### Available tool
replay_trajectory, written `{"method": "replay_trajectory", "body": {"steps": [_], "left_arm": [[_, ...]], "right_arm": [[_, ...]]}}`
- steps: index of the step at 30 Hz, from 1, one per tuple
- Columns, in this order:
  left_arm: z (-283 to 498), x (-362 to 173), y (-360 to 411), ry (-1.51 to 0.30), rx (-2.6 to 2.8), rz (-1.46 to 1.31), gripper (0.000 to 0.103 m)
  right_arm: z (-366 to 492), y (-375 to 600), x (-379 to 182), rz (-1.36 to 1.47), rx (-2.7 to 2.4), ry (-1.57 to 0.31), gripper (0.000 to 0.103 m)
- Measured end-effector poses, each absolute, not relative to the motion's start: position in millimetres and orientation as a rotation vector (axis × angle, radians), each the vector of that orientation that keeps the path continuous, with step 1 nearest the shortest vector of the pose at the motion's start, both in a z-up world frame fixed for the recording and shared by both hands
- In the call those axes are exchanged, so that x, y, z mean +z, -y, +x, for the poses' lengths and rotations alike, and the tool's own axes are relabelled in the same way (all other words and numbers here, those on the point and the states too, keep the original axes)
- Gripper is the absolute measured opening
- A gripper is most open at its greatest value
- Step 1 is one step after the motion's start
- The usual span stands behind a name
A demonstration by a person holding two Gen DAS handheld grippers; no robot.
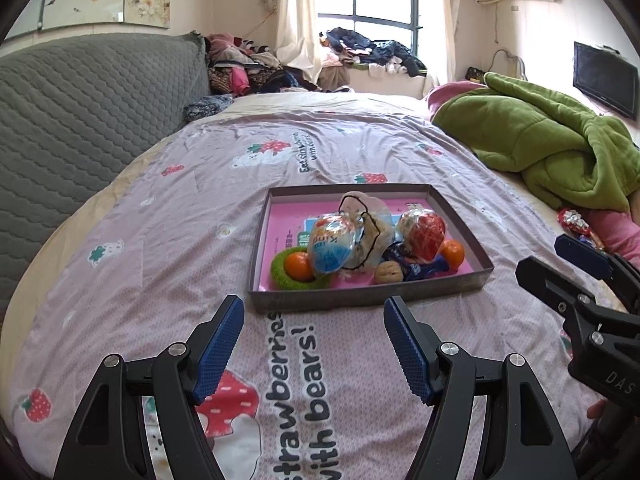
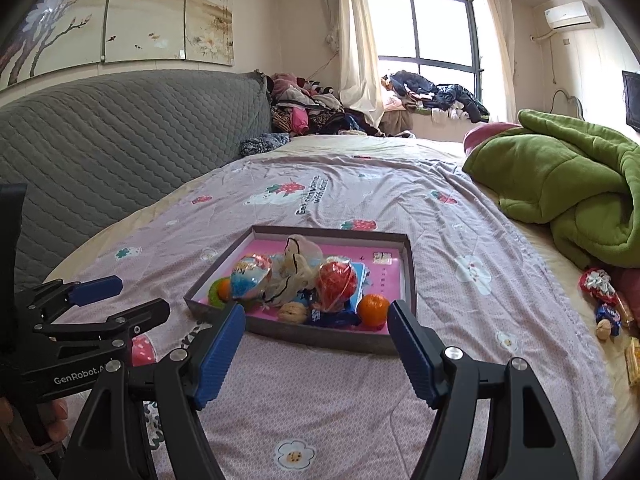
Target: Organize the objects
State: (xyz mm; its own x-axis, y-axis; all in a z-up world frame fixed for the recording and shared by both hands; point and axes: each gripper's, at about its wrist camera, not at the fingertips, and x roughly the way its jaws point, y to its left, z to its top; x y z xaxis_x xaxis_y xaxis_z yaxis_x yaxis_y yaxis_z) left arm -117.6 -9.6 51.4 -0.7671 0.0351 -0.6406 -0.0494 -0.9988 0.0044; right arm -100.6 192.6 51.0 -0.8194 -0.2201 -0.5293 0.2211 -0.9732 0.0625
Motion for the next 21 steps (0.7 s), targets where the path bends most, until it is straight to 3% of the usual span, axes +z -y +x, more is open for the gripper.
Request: {"method": "replay_trajectory", "body": {"steps": [21], "left_arm": [[-98.0,22.8,8.0,-0.054,2.889,-1.091,0.074]], "right_arm": [[-74.5,-188.9,22.4,0.874,-2.828,-0.049,0.073]]}}
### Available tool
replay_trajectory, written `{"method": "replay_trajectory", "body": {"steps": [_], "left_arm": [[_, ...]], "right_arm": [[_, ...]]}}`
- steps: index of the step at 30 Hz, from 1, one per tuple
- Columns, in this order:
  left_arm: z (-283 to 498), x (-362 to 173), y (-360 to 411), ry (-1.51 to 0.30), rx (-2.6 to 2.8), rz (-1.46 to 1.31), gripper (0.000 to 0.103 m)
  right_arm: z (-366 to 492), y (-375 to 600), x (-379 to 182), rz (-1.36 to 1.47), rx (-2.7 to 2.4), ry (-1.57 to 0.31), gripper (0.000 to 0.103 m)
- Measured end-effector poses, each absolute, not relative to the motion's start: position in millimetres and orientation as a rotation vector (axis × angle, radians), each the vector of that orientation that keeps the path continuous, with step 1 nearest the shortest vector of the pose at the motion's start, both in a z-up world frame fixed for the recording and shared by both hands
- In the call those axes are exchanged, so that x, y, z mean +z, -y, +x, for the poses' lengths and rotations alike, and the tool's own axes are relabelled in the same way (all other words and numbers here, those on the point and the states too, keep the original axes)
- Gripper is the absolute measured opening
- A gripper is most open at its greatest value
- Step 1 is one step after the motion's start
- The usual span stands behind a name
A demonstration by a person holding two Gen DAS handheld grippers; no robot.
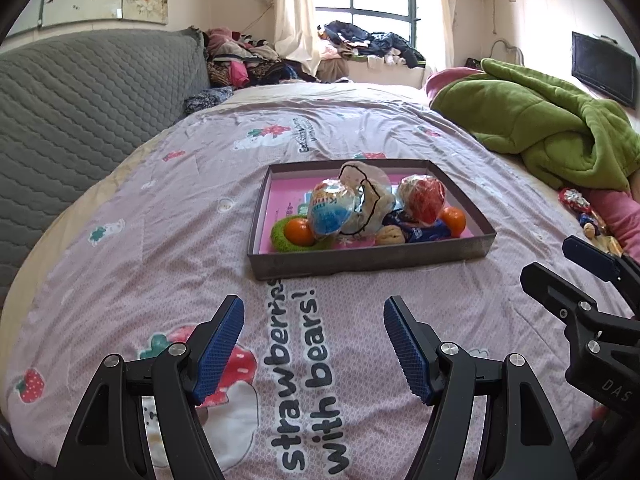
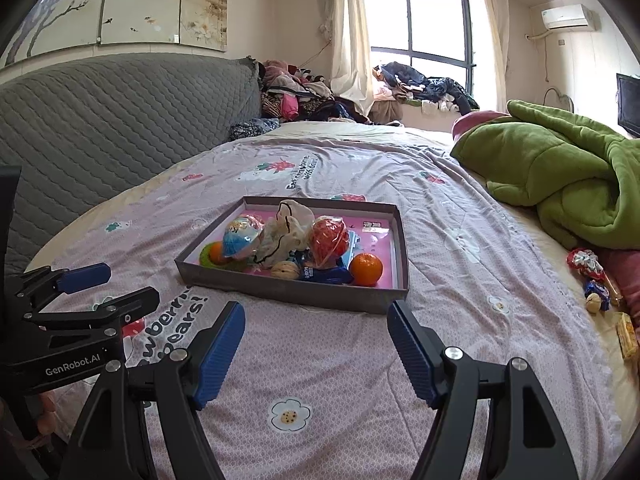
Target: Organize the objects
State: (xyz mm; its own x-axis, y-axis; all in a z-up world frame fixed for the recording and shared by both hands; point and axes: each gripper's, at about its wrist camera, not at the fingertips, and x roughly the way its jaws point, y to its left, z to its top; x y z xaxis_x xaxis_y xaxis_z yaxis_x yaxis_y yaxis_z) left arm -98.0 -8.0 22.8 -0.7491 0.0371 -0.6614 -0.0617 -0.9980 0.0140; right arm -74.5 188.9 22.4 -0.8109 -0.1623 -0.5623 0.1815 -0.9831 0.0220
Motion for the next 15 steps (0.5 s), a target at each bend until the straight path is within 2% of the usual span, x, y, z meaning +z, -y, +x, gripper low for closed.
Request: {"method": "replay_trajectory", "body": {"steps": [15], "left_arm": [[-93.6,3.0,10.4,-0.064,2.894,-1.104,0.074]], "right_arm": [[-72.6,-194.0,-1.6,0.929,-2.833,-0.018,0.073]]}}
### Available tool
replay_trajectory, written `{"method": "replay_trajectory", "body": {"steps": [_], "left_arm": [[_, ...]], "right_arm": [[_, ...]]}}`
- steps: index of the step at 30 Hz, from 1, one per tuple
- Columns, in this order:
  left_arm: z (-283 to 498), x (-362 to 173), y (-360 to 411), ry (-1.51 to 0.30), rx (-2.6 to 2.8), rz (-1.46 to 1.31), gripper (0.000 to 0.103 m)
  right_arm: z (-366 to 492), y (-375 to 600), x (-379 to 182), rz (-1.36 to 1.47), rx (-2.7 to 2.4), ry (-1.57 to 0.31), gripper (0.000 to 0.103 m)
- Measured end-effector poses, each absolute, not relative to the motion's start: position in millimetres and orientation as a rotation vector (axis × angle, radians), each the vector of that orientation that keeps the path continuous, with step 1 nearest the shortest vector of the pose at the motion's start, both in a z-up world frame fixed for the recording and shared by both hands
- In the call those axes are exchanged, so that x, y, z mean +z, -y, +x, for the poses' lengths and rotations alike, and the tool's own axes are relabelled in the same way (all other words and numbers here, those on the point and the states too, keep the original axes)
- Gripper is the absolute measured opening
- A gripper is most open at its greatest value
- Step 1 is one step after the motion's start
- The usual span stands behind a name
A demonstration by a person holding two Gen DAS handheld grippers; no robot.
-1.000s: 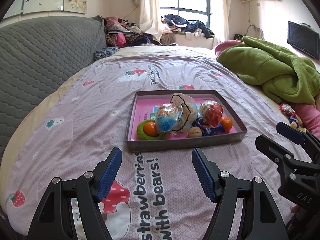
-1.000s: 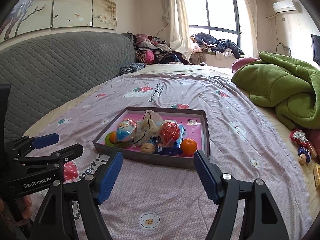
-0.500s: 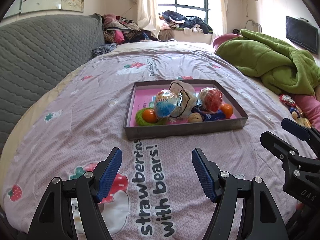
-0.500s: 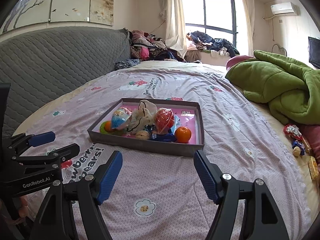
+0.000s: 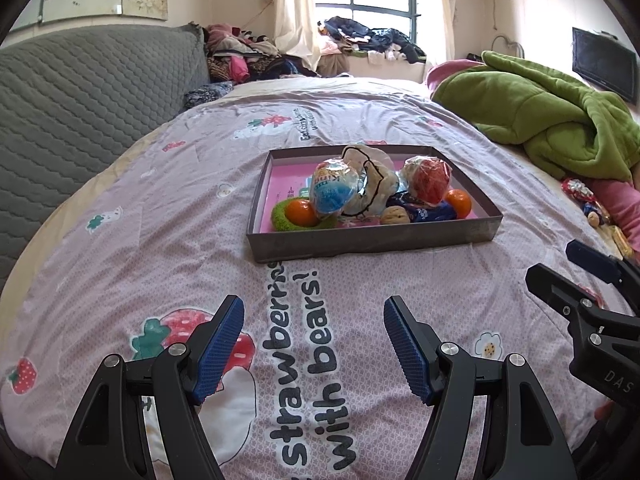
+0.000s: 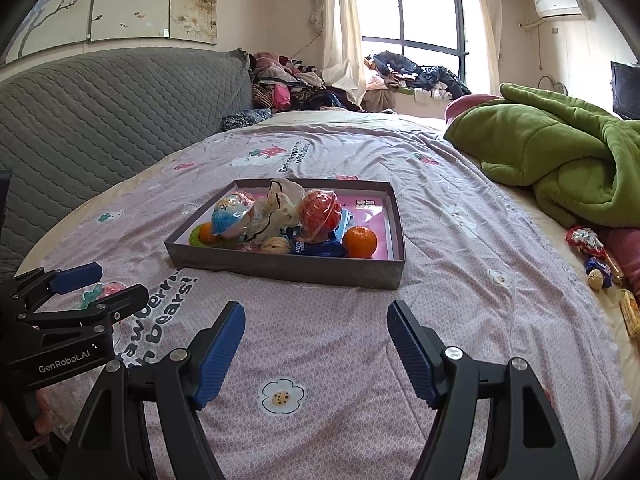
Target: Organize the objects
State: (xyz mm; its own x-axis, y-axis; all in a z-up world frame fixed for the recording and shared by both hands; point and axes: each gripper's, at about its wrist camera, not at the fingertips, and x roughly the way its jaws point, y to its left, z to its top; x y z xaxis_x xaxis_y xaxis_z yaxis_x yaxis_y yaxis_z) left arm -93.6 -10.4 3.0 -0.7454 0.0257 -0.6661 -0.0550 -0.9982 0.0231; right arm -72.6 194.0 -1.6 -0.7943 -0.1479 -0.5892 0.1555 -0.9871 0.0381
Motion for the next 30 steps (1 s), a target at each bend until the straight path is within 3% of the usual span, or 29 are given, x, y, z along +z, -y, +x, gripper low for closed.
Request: {"method": "replay_trajectory", "body": {"steps": [30], "left_arm": [[-88.8,-25.2,16.2,-0.012,2.874,-1.136,0.074]], "right_arm": [[-72.5,-197.5,-37.4,1.003,-2.816,0.007,0.073]]}}
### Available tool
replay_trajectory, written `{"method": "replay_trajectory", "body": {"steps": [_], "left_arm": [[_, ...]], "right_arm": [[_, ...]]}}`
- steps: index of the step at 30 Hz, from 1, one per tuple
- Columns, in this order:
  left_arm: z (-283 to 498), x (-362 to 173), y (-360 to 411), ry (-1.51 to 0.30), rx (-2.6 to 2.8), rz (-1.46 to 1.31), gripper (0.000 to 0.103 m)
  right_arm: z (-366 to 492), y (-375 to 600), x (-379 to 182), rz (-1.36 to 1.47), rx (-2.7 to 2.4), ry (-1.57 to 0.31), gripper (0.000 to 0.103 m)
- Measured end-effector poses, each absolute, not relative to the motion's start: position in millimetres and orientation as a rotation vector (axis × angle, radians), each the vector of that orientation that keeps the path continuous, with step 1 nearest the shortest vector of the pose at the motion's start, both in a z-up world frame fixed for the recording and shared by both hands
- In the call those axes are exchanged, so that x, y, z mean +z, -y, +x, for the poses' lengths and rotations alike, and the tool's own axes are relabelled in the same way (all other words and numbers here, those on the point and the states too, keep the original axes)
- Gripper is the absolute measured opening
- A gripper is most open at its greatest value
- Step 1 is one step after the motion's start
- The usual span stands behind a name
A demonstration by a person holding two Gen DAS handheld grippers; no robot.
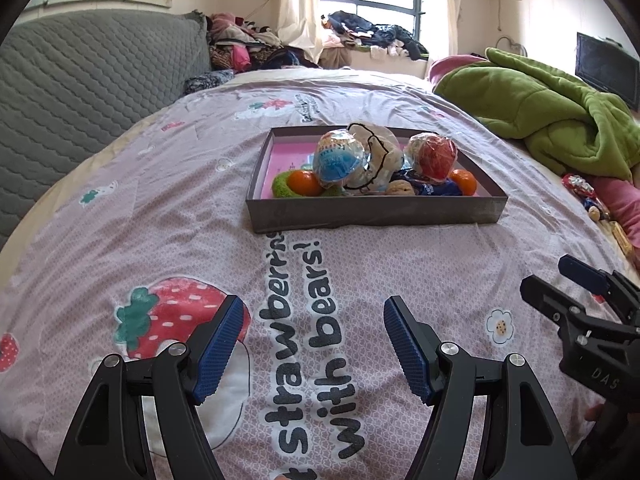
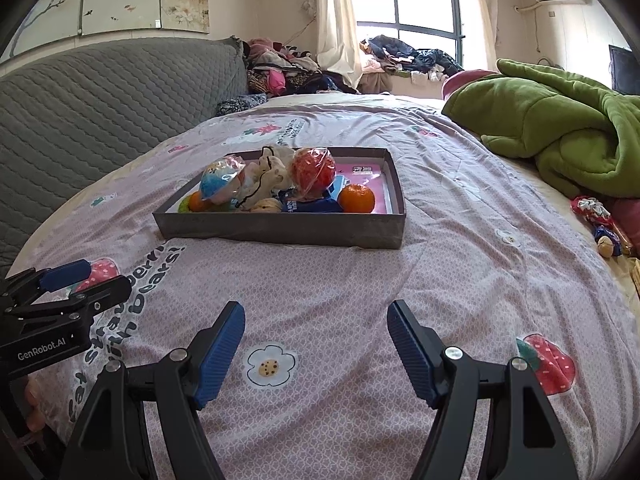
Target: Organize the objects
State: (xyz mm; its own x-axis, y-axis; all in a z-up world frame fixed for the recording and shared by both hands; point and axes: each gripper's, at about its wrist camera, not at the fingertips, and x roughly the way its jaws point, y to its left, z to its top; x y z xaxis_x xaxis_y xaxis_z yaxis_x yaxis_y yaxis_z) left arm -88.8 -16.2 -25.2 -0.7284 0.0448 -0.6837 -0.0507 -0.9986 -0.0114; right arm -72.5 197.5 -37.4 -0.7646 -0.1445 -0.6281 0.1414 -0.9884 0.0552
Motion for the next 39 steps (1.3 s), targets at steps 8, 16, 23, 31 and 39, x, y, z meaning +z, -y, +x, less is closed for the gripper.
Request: {"method": "replay_trajectory", "body": {"steps": [8,16,23,31,39], "left_arm": [[-90.5,-28.6,16.4,-0.021,2.879,-1.141,0.074],[-90.8,-31.0,16.9,-0.028,2.883,-1.139,0.074],[-88.0,-31.4,16.6,-0.037,2.893,-1.109,0.074],[-88.1,-31.0,17.8,-0.033,2.892,-1.109,0.074],[-88.4,-31.4,17.6,-0.034,2.890,-1.111,0.074]], "right_arm": [[-74.3,-198.2,-41.0,1.020,-2.819,0.006,0.073],[-73.6,-198.2,-42.3,1.026,-2.820,-0.001,0.073],[-73.0,-199.3,-42.0,1.022,-2.823,0.006,0.073],[-73.0,-198.8,-42.4,1.024,-2.816,0.003,0.073],[-73.5,-200.1,-42.9,1.026,-2.818,0.006,0.073]]}}
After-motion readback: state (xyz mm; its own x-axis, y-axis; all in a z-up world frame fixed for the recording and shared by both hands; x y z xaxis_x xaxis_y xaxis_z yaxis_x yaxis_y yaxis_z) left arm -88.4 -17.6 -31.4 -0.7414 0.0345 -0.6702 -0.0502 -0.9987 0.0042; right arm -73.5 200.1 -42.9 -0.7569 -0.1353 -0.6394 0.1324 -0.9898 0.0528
